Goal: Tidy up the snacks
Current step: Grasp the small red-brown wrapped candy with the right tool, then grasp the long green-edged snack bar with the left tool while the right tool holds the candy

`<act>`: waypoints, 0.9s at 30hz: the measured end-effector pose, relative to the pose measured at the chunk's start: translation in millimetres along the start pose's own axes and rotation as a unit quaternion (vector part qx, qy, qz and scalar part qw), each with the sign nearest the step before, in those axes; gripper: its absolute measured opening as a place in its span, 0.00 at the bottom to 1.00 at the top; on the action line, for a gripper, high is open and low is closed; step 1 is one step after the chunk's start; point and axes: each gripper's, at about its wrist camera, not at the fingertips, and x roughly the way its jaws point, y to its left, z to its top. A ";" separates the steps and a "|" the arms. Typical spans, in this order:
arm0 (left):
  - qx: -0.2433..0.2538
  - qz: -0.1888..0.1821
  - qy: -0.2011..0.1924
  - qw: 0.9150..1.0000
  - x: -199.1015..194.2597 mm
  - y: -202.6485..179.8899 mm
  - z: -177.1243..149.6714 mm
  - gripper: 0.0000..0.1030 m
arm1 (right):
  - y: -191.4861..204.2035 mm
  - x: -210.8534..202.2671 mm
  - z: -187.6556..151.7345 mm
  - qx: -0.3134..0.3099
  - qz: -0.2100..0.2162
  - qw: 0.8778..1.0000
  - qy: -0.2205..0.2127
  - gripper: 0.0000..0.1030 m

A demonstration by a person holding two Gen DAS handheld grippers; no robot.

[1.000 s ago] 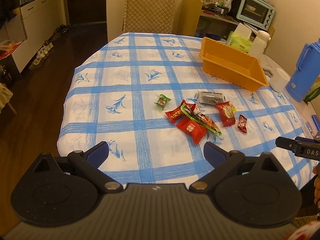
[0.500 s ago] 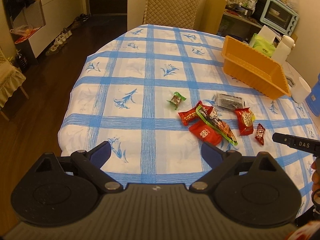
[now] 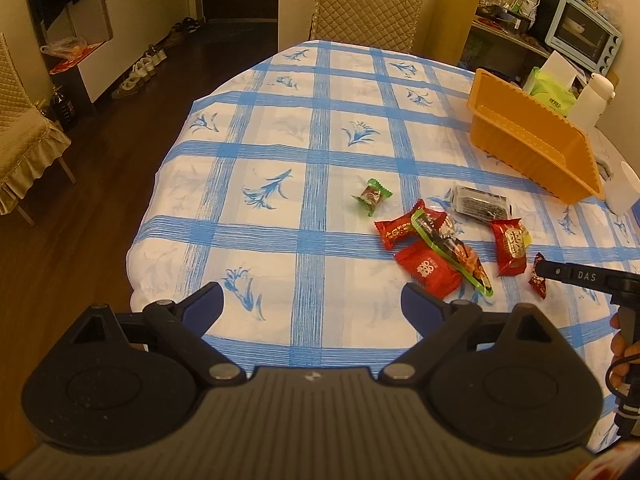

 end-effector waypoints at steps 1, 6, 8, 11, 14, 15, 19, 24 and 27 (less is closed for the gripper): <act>0.000 0.000 0.000 1.000 0.1 -0.2 0.0 0.92 | 0.1 2.0 -0.4 0.000 -0.002 1.000 0.001 0.34; 0.003 -0.002 0.001 1.000 0.7 -2.8 0.0 0.92 | 0.2 9.8 -4.3 -0.005 -0.014 1.000 0.004 0.33; 0.005 -0.003 0.002 1.000 1.3 -4.7 -0.1 0.92 | 0.7 10.4 -6.0 -0.012 -0.017 1.000 0.001 0.32; 0.008 -0.006 0.003 1.000 3.6 -9.8 0.2 0.92 | 4.3 11.6 -7.2 -0.029 -0.025 0.999 -0.003 0.31; 0.011 -0.010 0.005 1.000 6.0 -14.4 -0.3 0.91 | 7.4 13.8 -6.9 -0.046 -0.034 0.998 -0.005 0.27; 0.012 -0.013 0.006 1.000 6.8 -15.9 -0.4 0.91 | 8.1 14.4 -7.1 -0.053 -0.036 0.998 -0.006 0.24; 0.017 -0.020 0.008 1.000 10.2 -21.9 -1.9 0.89 | 7.9 14.7 -8.7 -0.071 -0.033 0.997 -0.006 0.22; 0.020 -0.029 0.014 0.999 16.9 -28.6 -4.0 0.86 | 3.8 11.2 -8.7 -0.067 -0.022 0.997 0.002 0.20; 0.023 -0.036 0.016 0.999 21.4 -33.9 -4.9 0.83 | -0.8 5.6 -8.0 -0.058 -0.012 0.998 -0.002 0.19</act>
